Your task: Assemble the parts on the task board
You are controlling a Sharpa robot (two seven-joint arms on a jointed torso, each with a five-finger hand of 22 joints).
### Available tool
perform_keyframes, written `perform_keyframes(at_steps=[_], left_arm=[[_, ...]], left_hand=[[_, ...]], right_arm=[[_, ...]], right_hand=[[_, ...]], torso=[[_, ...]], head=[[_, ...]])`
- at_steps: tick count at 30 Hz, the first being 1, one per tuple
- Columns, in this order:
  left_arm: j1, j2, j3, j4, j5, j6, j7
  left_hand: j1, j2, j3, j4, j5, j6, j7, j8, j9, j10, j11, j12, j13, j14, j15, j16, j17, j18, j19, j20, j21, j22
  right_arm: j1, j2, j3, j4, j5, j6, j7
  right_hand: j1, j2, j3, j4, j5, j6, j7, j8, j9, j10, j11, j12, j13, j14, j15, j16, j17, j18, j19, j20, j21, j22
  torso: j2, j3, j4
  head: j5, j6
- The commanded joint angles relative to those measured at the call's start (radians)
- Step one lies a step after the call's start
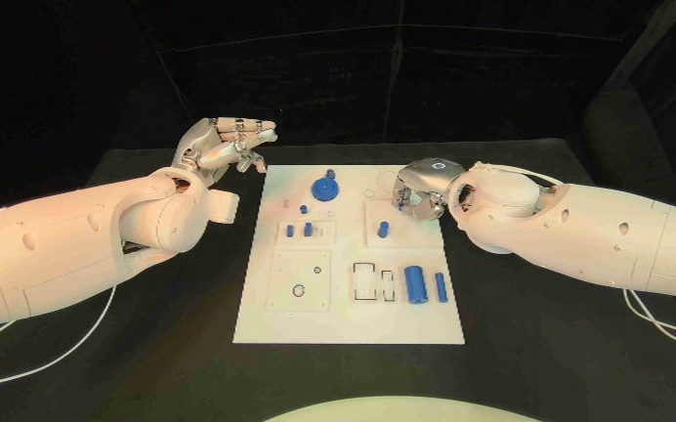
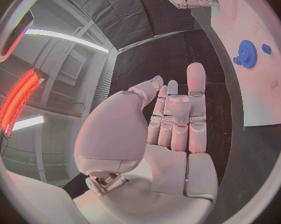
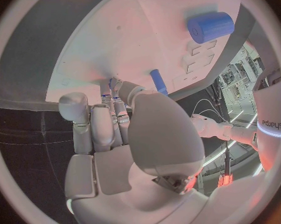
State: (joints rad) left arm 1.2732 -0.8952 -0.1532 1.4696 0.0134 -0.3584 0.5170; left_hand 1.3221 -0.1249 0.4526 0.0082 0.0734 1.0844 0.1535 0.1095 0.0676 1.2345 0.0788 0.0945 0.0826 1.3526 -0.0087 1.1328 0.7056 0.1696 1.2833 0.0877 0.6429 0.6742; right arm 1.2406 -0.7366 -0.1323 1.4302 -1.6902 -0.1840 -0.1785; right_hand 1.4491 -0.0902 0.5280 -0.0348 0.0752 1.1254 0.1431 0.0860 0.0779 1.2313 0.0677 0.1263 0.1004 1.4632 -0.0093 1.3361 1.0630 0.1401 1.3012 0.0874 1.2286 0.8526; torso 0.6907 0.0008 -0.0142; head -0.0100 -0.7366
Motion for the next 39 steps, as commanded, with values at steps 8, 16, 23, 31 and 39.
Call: perform_keyframes(at_steps=[8, 16, 23, 31, 39], left_arm=[[0.001, -0.004, 0.001, 0.003, 0.003, 0.007, 0.015], [0.001, -0.003, 0.001, 0.000, 0.003, 0.007, 0.014], [0.001, -0.002, 0.001, -0.007, 0.003, 0.006, 0.005], [0.001, -0.002, 0.001, -0.014, 0.003, 0.005, 0.001], [0.001, -0.001, 0.001, -0.018, 0.003, 0.005, -0.001]], left_hand=[[0.005, 0.010, -0.001, -0.003, 0.006, -0.006, 0.004, -0.006, -0.001, -0.005, 0.003, -0.004, -0.002, -0.004, 0.004, -0.001, 0.000, 0.012, -0.003, 0.006, -0.007, -0.001], [0.006, 0.010, -0.001, -0.004, 0.006, -0.007, 0.004, -0.007, -0.001, -0.005, 0.003, -0.004, -0.002, -0.004, 0.004, -0.002, -0.002, 0.012, -0.003, 0.006, -0.007, -0.002], [0.005, 0.009, -0.003, -0.004, 0.005, -0.014, 0.008, -0.011, -0.002, -0.014, 0.007, -0.006, -0.003, -0.010, 0.007, -0.008, -0.014, 0.012, -0.004, 0.008, -0.011, -0.004], [0.005, 0.009, -0.003, -0.004, 0.005, -0.017, 0.010, -0.012, -0.002, -0.017, 0.008, -0.007, -0.004, -0.011, 0.008, -0.010, -0.018, 0.012, -0.004, 0.008, -0.012, -0.005], [0.005, 0.009, -0.003, -0.004, 0.005, -0.017, 0.010, -0.012, -0.002, -0.017, 0.008, -0.007, -0.004, -0.012, 0.008, -0.010, -0.018, 0.012, -0.004, 0.008, -0.013, -0.005]], right_arm=[[-0.001, -0.011, -0.001, 0.021, -0.056, -0.050, -0.038], [-0.001, -0.023, -0.001, 0.038, -0.060, -0.076, -0.058], [-0.001, -0.036, -0.001, 0.053, -0.064, -0.115, -0.066], [0.000, -0.077, 0.000, 0.107, -0.065, -0.136, -0.073], [0.001, -0.116, 0.003, 0.204, -0.071, -0.212, -0.085]], right_hand=[[-0.012, -0.009, 0.011, -0.004, -0.011, 0.007, 0.003, -0.001, 0.000, 0.008, 0.002, -0.002, -0.002, 0.028, -0.007, 0.004, -0.003, -0.015, 0.007, 0.000, 0.008, 0.004], [-0.036, -0.018, 0.011, 0.002, -0.019, 0.007, 0.003, -0.006, -0.002, 0.007, 0.002, -0.007, -0.006, 0.027, -0.006, 0.004, -0.003, -0.016, 0.008, 0.000, 0.012, 0.010], [-0.041, -0.021, 0.011, 0.003, -0.021, 0.007, 0.002, -0.007, -0.002, 0.008, 0.002, -0.008, -0.007, 0.027, -0.006, 0.005, -0.003, -0.016, 0.008, 0.000, 0.013, 0.012], [-0.042, -0.022, 0.011, 0.003, -0.021, 0.007, 0.002, -0.008, -0.002, 0.008, 0.002, -0.008, -0.007, 0.027, -0.006, 0.006, -0.001, -0.017, 0.010, 0.000, 0.016, 0.018], [-0.039, -0.025, 0.018, -0.002, -0.011, 0.011, 0.000, -0.008, -0.002, 0.013, 0.000, -0.009, -0.008, 0.029, -0.007, 0.010, 0.007, -0.024, 0.027, -0.002, 0.038, 0.061]], torso=[[0.000, 0.0003, 0.0005], [-0.001, 0.0001, 0.0006], [-0.001, -0.0002, 0.0010], [-0.003, -0.0015, 0.0016], [-0.002, -0.0013, 0.0010]], head=[[-0.002, 0.001], [-0.002, 0.003], [0.000, 0.003], [0.002, 0.007], [0.005, 0.014]])
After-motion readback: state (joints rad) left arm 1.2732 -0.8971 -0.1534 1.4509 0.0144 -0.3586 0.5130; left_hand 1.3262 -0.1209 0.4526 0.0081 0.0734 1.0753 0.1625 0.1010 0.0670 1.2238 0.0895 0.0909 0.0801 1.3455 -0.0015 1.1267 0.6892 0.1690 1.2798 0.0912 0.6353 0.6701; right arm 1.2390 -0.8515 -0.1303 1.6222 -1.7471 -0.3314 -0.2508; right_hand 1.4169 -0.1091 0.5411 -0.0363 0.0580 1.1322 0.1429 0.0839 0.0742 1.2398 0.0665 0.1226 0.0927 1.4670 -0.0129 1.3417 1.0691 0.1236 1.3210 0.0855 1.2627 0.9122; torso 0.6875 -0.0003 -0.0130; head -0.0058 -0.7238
